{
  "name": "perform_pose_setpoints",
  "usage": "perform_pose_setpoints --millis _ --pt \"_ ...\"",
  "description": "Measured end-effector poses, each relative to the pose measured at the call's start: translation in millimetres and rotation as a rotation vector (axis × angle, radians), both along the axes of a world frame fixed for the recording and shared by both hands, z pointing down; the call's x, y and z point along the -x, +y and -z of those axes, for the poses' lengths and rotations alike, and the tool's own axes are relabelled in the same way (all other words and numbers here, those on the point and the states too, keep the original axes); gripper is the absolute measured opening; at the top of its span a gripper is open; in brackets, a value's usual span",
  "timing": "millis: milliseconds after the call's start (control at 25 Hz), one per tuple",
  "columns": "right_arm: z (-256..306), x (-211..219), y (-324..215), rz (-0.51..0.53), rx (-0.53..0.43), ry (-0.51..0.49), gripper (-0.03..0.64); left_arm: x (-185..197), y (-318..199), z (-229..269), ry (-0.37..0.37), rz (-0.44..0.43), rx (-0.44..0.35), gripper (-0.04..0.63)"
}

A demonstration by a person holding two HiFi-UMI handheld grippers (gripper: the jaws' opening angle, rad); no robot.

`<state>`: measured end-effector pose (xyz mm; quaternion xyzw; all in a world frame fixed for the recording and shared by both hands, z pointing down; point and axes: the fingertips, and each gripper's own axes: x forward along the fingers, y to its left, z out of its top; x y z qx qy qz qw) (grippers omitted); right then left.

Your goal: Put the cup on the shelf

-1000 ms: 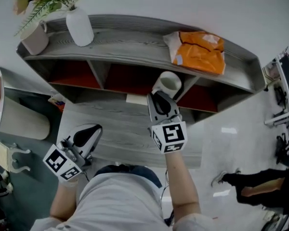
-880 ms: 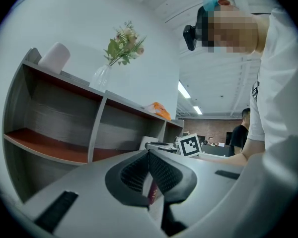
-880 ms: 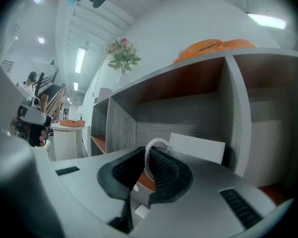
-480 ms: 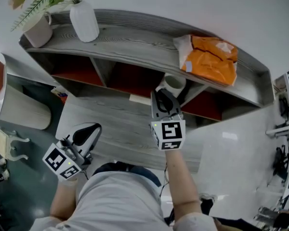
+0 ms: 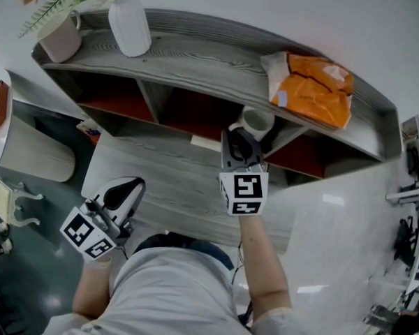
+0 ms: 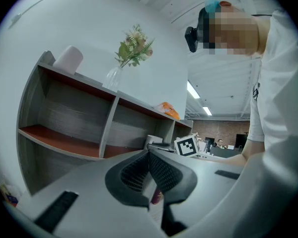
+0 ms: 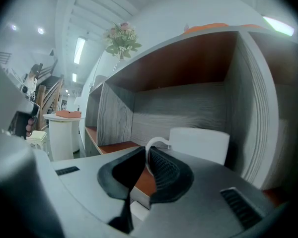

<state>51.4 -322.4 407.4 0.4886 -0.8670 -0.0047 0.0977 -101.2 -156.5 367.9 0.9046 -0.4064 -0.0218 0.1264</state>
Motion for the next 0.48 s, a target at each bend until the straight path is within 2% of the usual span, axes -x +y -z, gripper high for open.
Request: perform_pose_setpoints --millis 480 --pt "-7.0 -8.7 5.8 -0.035 0.028 -0.044 0.037 -0.1 2.3 -2.8 -0.002 -0.001 0.005 0.016"
